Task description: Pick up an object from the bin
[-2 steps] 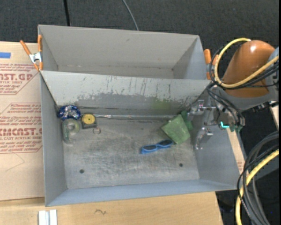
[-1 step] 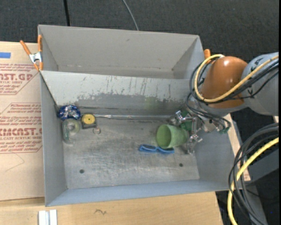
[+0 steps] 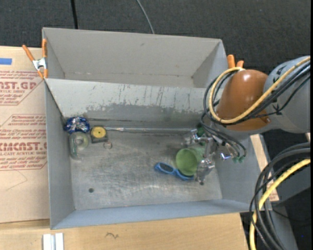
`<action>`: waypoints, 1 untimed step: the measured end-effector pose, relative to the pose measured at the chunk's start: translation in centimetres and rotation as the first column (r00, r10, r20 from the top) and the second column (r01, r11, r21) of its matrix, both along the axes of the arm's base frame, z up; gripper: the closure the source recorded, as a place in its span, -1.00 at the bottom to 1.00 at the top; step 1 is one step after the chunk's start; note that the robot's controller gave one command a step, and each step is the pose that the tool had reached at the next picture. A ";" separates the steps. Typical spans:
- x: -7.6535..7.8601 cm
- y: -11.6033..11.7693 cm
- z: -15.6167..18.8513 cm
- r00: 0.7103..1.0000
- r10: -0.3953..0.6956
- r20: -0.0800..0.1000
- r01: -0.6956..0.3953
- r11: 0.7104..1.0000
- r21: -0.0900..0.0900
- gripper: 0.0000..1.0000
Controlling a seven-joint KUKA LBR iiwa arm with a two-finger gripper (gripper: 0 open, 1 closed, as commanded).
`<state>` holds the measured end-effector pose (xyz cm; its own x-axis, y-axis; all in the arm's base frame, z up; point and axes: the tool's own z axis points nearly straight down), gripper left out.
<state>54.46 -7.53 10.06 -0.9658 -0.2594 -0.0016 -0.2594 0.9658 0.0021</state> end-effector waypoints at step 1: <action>0.0 2.4 -0.1 0.994 0.111 0.000 -0.111 0.994 -0.002 -1.00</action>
Offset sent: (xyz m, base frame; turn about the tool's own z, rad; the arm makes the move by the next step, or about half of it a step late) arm -0.0007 0.0228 -0.0006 -0.1109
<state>54.42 -5.16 9.95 -0.9312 -0.3645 -0.0011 -0.3645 0.9312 0.0004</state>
